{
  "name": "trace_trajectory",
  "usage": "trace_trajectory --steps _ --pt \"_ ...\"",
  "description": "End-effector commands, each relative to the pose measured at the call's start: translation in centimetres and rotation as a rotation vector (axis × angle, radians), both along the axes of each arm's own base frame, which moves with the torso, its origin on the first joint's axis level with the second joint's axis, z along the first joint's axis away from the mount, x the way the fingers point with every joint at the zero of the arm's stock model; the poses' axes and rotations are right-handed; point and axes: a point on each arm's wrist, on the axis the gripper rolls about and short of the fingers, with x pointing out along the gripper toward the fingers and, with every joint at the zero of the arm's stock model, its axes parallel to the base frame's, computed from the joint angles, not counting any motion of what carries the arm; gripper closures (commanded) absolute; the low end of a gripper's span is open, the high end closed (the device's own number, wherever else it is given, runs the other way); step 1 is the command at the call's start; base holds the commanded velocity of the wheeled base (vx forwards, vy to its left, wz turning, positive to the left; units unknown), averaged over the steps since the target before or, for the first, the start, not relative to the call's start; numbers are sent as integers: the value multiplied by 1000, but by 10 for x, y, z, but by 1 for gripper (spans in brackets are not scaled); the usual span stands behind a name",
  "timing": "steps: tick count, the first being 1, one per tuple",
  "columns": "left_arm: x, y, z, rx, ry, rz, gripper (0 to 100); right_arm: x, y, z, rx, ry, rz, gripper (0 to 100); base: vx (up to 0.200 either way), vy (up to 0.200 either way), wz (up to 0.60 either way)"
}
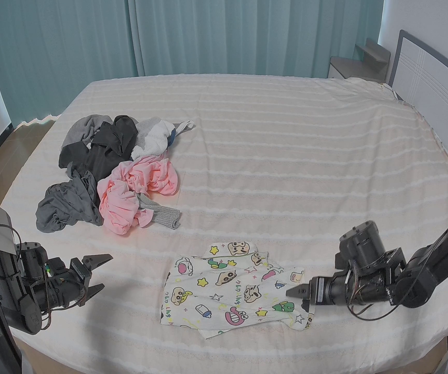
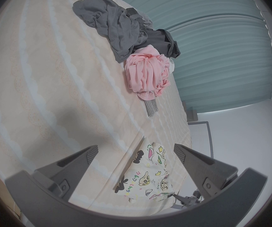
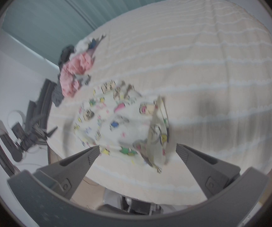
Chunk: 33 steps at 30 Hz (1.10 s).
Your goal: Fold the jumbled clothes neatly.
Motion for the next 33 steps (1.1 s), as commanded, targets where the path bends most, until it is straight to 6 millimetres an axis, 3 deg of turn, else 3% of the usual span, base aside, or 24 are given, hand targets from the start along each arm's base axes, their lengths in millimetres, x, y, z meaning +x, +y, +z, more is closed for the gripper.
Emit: trace_trajectory --steps 1,4,8,16,28,29,33 --pt "1 0 1 1 -14 1 0 14 -11 30 80 -92 -65 0 0 0 0" --pt "1 0 1 1 -16 1 0 29 -16 22 74 -70 -100 0 0 0 0" --pt "1 0 1 3 -16 0 0 50 -7 -10 35 -7 -111 0 0 0 0" --pt "2 0 1 4 -19 2 0 76 15 -33 23 11 -90 0 0 0 0" --pt "2 1 -2 22 -19 -9 0 77 24 -47 5 60 -71 0 0 0 0" --pt "3 1 -4 36 -18 -14 0 78 24 -49 5 62 -70 100 0 0 0" --pt "2 0 -6 53 -15 -24 0 84 27 -47 34 56 -101 100 0 0 0"
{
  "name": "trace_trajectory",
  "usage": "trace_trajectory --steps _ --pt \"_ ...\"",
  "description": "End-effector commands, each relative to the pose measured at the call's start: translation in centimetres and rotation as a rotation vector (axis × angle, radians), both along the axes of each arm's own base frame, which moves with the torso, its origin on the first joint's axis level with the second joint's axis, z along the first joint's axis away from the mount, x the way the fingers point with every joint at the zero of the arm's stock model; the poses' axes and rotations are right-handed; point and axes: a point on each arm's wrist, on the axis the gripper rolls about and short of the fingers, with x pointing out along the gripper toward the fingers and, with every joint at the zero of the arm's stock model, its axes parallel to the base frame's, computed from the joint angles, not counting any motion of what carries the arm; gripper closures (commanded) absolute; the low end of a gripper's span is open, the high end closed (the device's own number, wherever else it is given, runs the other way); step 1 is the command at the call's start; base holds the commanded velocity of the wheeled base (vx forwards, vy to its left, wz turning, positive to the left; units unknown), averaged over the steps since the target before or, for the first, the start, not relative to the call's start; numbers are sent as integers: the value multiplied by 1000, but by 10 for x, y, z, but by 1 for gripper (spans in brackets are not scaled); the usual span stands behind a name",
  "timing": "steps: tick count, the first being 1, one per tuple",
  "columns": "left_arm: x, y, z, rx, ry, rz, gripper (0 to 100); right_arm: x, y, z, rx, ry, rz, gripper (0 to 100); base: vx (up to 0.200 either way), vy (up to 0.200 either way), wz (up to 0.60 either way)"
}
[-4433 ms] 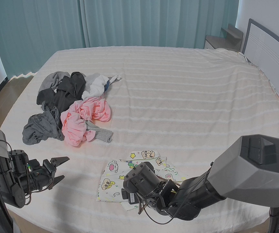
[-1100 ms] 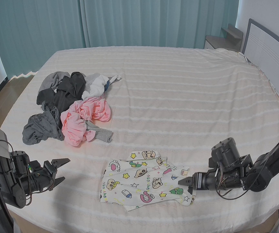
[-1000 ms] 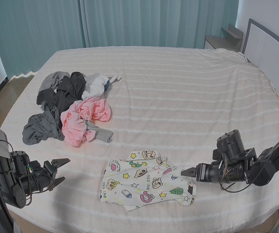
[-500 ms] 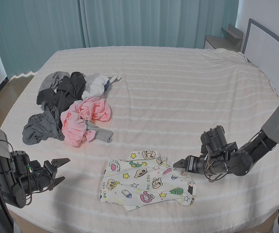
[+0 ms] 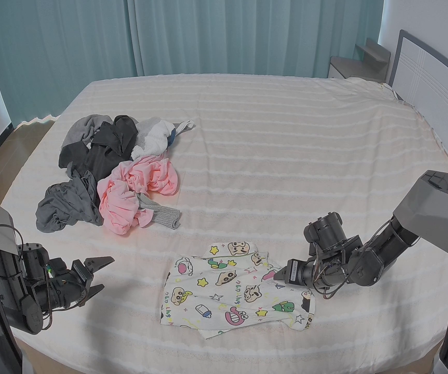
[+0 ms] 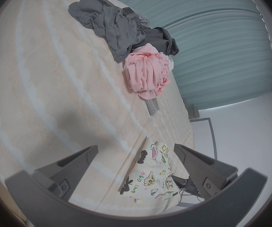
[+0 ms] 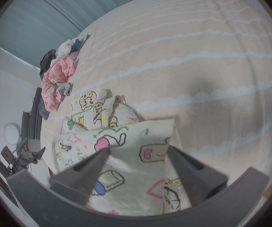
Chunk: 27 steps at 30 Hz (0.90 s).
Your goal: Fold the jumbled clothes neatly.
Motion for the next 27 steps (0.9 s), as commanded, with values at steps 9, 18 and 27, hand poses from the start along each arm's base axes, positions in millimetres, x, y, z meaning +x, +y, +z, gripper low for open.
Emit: trace_trajectory --steps 9,18,27 --pt "0 0 -2 7 -3 -3 0 6 3 10 40 -31 -23 100 0 0 0" --pt "0 0 -2 7 -3 -3 0 8 4 38 80 -132 -23 100 0 0 0" --pt "0 0 -2 6 -1 -3 0 17 6 48 96 -200 -38 100 0 0 0"
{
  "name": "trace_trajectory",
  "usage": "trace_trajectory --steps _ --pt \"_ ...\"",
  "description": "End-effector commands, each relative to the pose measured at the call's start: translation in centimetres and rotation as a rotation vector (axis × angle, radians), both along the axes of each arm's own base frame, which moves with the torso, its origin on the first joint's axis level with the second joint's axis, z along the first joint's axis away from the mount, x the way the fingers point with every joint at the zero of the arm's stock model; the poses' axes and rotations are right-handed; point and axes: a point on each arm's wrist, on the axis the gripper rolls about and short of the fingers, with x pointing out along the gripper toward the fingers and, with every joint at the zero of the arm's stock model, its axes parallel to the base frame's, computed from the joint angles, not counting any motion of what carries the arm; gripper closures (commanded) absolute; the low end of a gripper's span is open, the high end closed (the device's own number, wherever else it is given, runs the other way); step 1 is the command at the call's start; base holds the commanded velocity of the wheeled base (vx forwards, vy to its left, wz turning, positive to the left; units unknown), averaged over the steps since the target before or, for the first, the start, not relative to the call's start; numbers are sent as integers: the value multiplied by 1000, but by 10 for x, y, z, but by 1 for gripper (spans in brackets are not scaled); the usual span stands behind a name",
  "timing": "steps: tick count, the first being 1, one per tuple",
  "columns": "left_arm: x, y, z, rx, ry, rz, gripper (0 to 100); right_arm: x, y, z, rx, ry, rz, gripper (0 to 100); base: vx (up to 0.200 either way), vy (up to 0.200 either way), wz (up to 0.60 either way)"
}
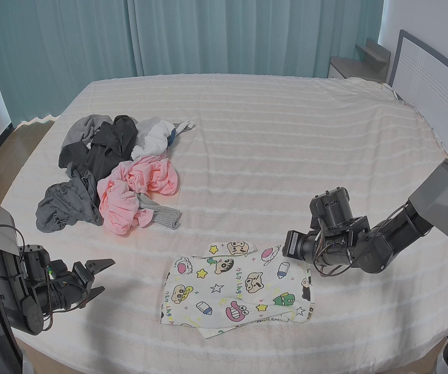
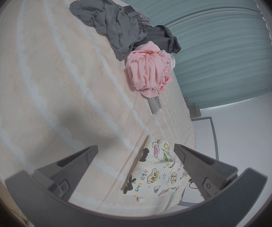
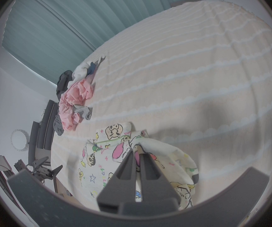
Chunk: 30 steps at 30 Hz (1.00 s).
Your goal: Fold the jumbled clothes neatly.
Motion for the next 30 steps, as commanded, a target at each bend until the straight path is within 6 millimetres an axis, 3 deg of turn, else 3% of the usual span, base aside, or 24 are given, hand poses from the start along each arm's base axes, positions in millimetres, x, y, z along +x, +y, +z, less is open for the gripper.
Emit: trace_trajectory --steps 1,7,22,23,30 --pt "1 0 1 1 -16 1 0 7 1 6 5 -36 -17 100 0 0 0" --pt "1 0 1 2 -16 0 0 20 -1 9 -5 -77 -22 100 0 0 0" --pt "1 0 1 3 -18 0 0 39 -8 -21 -69 -138 10 100 0 0 0" --pt "1 0 1 3 -18 0 0 39 -8 -23 -75 -140 15 0 0 0 0" --pt "1 0 1 3 -18 0 0 31 -15 -17 -72 -143 4 0 0 0 0"
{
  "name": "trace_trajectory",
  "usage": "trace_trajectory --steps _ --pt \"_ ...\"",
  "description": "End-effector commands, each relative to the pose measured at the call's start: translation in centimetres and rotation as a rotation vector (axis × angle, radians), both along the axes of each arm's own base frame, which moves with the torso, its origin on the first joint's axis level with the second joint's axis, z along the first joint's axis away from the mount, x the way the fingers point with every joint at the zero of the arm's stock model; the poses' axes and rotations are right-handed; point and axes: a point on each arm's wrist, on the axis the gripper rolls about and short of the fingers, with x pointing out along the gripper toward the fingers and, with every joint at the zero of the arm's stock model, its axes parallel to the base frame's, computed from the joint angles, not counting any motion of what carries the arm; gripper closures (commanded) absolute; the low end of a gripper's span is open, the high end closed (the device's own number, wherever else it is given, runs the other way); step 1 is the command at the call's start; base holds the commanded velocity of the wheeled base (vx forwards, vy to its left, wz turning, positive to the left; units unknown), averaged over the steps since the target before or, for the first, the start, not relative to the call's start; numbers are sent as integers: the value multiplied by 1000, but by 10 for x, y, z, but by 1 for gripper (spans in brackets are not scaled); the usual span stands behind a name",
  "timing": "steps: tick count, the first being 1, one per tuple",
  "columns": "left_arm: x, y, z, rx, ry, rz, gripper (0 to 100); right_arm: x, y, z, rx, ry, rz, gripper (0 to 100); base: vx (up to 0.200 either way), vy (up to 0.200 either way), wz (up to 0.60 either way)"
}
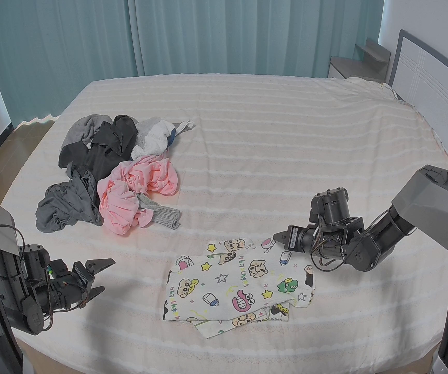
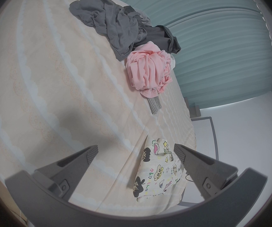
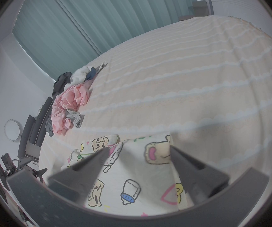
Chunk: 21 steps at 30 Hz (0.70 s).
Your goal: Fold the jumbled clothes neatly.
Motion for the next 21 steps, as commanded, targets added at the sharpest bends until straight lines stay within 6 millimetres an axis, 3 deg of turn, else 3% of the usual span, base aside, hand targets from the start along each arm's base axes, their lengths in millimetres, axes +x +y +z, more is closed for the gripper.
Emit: trace_trajectory --steps 1,7,8,11,12,14,21 --pt "1 0 1 1 -15 1 0 -4 -6 4 6 -4 -12 0 0 0 0" --pt "1 0 1 0 -14 -2 0 -11 -34 17 33 -57 -68 0 0 0 0" --pt "1 0 1 0 -14 -2 0 -21 -40 17 36 -44 -71 0 0 0 0" --pt "1 0 1 0 -14 -2 0 -38 -46 9 18 10 -53 0 0 0 0" --pt "1 -1 1 0 -14 -4 0 -57 -49 -1 6 69 -17 0 0 0 0" --pt "1 -1 1 0 -14 -4 0 -69 -50 -8 2 98 5 0 0 0 0" --pt "0 -1 1 0 -11 -4 0 -93 -57 -30 20 135 66 0 0 0 0"
